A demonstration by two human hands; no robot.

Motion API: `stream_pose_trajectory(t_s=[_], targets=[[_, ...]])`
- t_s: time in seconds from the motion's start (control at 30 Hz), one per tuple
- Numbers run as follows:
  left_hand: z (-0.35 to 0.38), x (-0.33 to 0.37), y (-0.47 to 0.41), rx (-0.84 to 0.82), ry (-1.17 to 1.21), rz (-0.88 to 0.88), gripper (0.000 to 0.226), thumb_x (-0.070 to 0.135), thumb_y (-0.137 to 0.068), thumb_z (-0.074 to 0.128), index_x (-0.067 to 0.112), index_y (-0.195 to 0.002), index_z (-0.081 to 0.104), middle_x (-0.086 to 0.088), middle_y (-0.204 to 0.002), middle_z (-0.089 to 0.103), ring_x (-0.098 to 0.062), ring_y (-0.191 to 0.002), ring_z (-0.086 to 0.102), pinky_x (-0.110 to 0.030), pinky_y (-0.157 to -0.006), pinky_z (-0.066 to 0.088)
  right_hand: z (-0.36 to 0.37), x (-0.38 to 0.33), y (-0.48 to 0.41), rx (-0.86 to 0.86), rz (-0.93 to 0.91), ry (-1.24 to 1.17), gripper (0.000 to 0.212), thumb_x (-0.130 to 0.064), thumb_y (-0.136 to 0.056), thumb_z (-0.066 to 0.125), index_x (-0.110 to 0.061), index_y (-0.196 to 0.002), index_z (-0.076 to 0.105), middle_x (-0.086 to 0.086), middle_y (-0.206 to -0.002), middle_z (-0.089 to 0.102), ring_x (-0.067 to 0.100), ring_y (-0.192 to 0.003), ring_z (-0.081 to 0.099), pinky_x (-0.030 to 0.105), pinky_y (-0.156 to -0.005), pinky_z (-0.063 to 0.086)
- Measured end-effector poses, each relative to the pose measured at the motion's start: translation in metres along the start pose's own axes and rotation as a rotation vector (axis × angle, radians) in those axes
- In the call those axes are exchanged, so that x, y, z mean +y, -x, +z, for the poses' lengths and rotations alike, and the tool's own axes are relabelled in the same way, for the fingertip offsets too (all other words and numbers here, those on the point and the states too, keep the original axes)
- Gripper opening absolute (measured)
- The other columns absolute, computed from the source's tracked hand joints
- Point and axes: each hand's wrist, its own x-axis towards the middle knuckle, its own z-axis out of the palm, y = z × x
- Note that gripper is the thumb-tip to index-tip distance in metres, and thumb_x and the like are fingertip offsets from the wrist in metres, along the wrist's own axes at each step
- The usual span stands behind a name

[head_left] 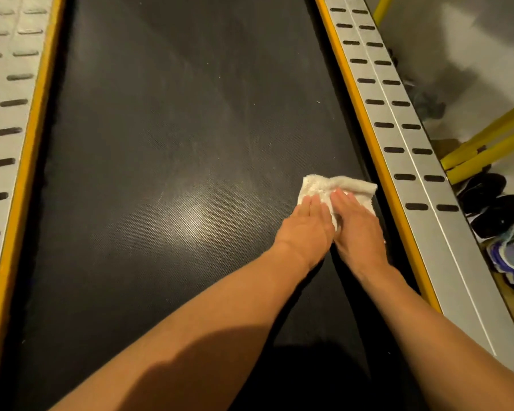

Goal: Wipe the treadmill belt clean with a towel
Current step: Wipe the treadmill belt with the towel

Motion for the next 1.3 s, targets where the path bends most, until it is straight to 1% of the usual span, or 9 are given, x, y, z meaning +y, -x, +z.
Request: stream_pose_trajectory(t_s=[0.13,0.23,0.37,0.63,0.77,0.9,1.03,1.23,1.3], targets=[[0.014,0.005,0.005,0.011,-0.056,0.101,0.057,0.011,-0.102,0.028,-0.006,-0.148,0.0,-0.027,-0.156,-0.001,-0.037,-0.146,-0.001,-0.041,-0.119,0.007,0.01,0.01,0.022,0.031,-0.075,0.052,0.046,-0.019,-0.096,0.055,-0.019,-0.14,0.044,-0.001,-0.144,0.048,0.019,-0.138,0.04,0.044,-0.11,0.039],[0.008,-0.006,0.003,0.058,-0.096,0.089,0.056,0.012,-0.102,0.028,-0.004,-0.149,0.003,-0.024,-0.157,0.002,-0.035,-0.146,0.003,-0.04,-0.119,0.007,0.0,0.014,0.005,-0.001,-0.06,0.095,0.034,-0.011,-0.094,0.055,-0.018,-0.127,0.049,0.002,-0.13,0.056,0.025,-0.122,0.053,0.046,-0.096,0.048],[0.005,-0.007,0.003,0.086,-0.089,0.093,0.052,0.01,-0.101,0.026,-0.005,-0.148,0.009,-0.026,-0.156,0.009,-0.036,-0.146,0.009,-0.04,-0.119,0.01,0.003,-0.012,0.022,0.014,-0.008,-0.024,0.049,-0.007,-0.096,0.049,-0.012,-0.144,0.041,0.004,-0.151,0.04,0.024,-0.142,0.032,0.046,-0.115,0.031],[0.013,-0.03,0.017,0.07,-0.162,0.166,0.052,0.01,-0.102,0.028,-0.003,-0.149,0.011,-0.024,-0.156,0.009,-0.035,-0.146,0.009,-0.04,-0.12,0.012,0.006,-0.014,0.027,-0.144,-0.046,0.031,0.064,0.006,-0.092,0.041,-0.008,-0.152,0.023,0.008,-0.159,0.02,0.022,-0.149,0.013,0.037,-0.122,0.01],[0.009,-0.032,0.019,0.08,-0.121,0.136,0.05,0.011,-0.101,0.032,0.0,-0.148,0.018,-0.022,-0.155,0.015,-0.036,-0.144,0.016,-0.039,-0.119,0.017,0.003,-0.015,0.027,-0.154,-0.038,0.021,0.053,-0.003,-0.098,0.039,-0.009,-0.15,0.029,0.009,-0.158,0.025,0.023,-0.148,0.016,0.039,-0.121,0.016],[0.01,-0.034,0.029,0.175,-0.095,0.18,0.031,0.011,-0.098,0.036,0.003,-0.126,0.045,-0.015,-0.128,0.048,-0.029,-0.117,0.045,-0.036,-0.102,0.038,0.001,-0.021,0.035,-0.155,-0.063,-0.031,0.041,-0.013,-0.098,0.047,-0.012,-0.139,0.044,0.007,-0.145,0.047,0.027,-0.138,0.038,0.043,-0.113,0.033],[0.007,-0.047,0.046,0.203,-0.062,0.232,0.024,0.016,-0.098,0.039,0.008,-0.118,0.051,-0.008,-0.118,0.047,-0.024,-0.108,0.047,-0.033,-0.087,0.04,0.014,-0.038,0.058,-0.156,-0.153,-0.044,0.051,-0.019,-0.099,0.048,-0.021,-0.149,0.036,-0.003,-0.154,0.036,0.011,-0.144,0.026,0.032,-0.119,0.021],[0.002,-0.058,0.049,0.213,-0.088,0.162,0.024,0.016,-0.098,0.037,0.009,-0.117,0.05,-0.007,-0.118,0.046,-0.024,-0.107,0.046,-0.033,-0.085,0.039,0.024,-0.042,0.041,-0.147,-0.223,-0.03,0.051,-0.017,-0.099,0.047,-0.016,-0.148,0.036,0.001,-0.153,0.037,0.015,-0.144,0.028,0.036,-0.119,0.023],[0.004,-0.054,0.052,0.211,-0.092,0.186,0.024,0.016,-0.098,0.037,0.009,-0.116,0.051,-0.007,-0.116,0.048,-0.025,-0.107,0.047,-0.034,-0.085,0.04,0.028,-0.047,0.056,-0.131,-0.229,-0.081,0.047,-0.013,-0.097,0.048,-0.015,-0.144,0.043,-0.001,-0.149,0.043,0.013,-0.141,0.033,0.029,-0.12,0.02]])
